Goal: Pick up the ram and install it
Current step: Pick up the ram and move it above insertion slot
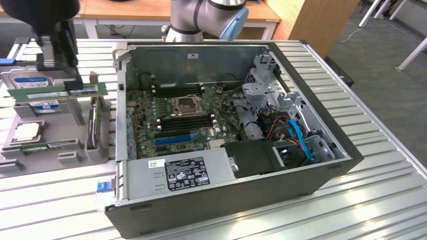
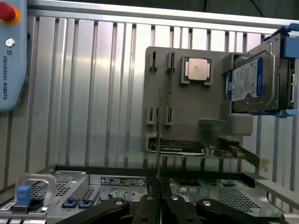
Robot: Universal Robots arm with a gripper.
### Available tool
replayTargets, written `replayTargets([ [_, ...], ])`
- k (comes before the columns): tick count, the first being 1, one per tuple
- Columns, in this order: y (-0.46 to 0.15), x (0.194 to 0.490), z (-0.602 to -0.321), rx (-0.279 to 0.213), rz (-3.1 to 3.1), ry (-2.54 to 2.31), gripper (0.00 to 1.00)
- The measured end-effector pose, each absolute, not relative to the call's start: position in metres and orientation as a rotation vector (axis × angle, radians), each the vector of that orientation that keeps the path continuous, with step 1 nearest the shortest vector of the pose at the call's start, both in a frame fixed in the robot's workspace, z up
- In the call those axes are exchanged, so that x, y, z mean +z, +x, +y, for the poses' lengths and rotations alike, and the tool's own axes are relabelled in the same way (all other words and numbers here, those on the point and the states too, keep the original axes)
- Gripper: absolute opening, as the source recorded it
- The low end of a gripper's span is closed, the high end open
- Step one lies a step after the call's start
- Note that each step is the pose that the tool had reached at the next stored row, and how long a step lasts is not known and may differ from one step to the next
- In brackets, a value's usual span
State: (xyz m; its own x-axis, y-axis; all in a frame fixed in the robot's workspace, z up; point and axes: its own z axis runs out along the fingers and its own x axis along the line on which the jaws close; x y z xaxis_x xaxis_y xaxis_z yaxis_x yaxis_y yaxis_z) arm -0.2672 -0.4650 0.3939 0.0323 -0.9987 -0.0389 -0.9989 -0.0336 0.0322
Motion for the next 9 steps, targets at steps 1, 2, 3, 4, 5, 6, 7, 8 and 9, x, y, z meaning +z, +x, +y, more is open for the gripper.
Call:
replayTargets([
  [1,-0.255,0.394,-0.465,0.079,2.179,-2.256,0.12],
  [2,-0.238,0.394,-0.465,0.079,2.177,-2.259,0.12],
  [3,-0.219,0.394,-0.465,0.079,2.175,-2.26,0.12],
  [4,-0.214,0.394,-0.465,0.079,2.175,-2.26,0.12],
  [5,-0.21,0.394,-0.465,0.079,2.175,-2.261,0.12],
  [6,-0.205,0.394,-0.465,0.079,2.175,-2.261,0.12],
  [7,-0.2,0.394,-0.465,0.079,2.175,-2.261,0.12],
  [8,-0.196,0.394,-0.465,0.079,2.175,-2.261,0.12],
  [9,-0.191,0.394,-0.465,0.079,2.175,-2.261,0.12],
])
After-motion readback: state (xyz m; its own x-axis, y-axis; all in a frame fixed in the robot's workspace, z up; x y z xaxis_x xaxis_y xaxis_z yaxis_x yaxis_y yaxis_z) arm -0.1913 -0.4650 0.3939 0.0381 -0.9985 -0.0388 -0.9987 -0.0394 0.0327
